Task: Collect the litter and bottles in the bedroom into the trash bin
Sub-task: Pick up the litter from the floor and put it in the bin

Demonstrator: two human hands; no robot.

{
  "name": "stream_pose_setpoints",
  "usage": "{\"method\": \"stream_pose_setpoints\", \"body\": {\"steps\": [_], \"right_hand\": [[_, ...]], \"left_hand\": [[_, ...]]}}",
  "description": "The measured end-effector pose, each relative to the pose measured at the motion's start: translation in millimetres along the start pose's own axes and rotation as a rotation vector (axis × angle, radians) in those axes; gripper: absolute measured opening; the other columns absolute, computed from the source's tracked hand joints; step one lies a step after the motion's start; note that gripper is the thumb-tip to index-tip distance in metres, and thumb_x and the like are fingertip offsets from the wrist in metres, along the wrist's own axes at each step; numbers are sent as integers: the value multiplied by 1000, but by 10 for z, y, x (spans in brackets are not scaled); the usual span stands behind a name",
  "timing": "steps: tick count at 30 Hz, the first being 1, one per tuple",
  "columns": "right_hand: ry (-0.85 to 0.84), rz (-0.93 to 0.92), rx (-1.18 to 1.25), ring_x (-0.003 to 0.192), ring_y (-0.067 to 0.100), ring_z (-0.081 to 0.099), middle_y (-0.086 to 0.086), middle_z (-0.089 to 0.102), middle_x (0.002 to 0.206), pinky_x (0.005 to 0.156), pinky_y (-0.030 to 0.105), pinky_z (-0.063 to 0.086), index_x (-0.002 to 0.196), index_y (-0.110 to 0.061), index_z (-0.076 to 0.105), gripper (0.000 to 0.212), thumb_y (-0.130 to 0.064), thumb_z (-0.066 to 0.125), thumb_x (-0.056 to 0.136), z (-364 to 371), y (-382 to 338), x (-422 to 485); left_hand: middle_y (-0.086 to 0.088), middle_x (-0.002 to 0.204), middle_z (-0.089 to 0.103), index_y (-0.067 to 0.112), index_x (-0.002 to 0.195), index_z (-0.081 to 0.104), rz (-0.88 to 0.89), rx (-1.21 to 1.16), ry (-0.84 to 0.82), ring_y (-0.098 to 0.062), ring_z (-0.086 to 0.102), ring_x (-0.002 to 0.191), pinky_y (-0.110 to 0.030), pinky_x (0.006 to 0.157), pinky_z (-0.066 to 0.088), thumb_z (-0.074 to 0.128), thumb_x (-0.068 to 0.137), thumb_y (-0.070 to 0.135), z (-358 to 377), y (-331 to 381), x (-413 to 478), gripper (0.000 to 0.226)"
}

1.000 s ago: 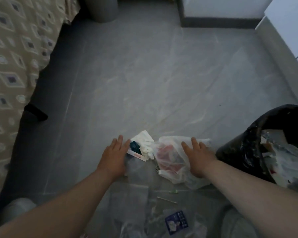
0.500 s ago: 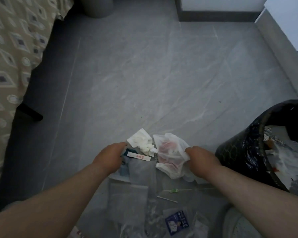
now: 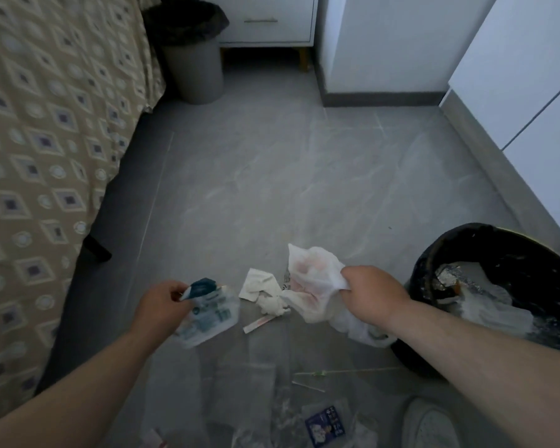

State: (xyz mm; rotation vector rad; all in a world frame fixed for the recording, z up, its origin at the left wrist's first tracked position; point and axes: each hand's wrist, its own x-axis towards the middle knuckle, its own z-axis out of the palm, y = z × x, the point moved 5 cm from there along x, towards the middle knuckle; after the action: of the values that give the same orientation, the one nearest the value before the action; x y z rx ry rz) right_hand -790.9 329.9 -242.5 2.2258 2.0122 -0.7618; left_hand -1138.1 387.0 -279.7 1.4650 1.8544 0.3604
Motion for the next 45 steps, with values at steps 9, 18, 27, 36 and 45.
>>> {"method": "stream_pose_setpoints", "body": {"steps": [9,18,27,36,45], "right_hand": [[205,-30,196,55,10,45,-6,50,60,49,25,31,61,-21,43,29,-21,51,88,-1223,-25,-759],[494,199,391,54,16,37,0,40,59,52,30,26,62,-15,40,25,-19,56,81,-2031,1385,-1485],[620,371,554,54,15,41,-2,45,58,51,27,29,55,-18,40,33,-19,59,82,-1996,2420,-1925],[238,306,498,61,14,52,-1,56,66,54,26,36,67,-15,58,16,-24,63,79,-1538,2280,-1710],[88,121,24,148,29,6,4,5,161,117,50,19,151,-35,2,91,-61,56,82,-791,1763,-1333]], "left_hand": [[-3,74,69,13,87,69,54,-323,97,-20,66,70,-32,68,54,68,81,5,-329,1132,-792,11],[-15,79,73,19,73,69,282,-368,-182,-19,63,64,-37,66,55,68,80,6,882,2765,-1521,15],[-1,65,70,13,75,70,346,-141,-354,-13,66,60,-33,61,58,71,79,21,2158,3382,-1878,10],[0,152,35,16,144,39,655,295,-251,-15,31,140,-28,113,26,59,86,42,2037,3103,-1757,66],[22,154,-21,26,151,-8,743,337,-444,3,-5,143,-22,114,21,71,54,63,2090,2804,-1623,130]]}}
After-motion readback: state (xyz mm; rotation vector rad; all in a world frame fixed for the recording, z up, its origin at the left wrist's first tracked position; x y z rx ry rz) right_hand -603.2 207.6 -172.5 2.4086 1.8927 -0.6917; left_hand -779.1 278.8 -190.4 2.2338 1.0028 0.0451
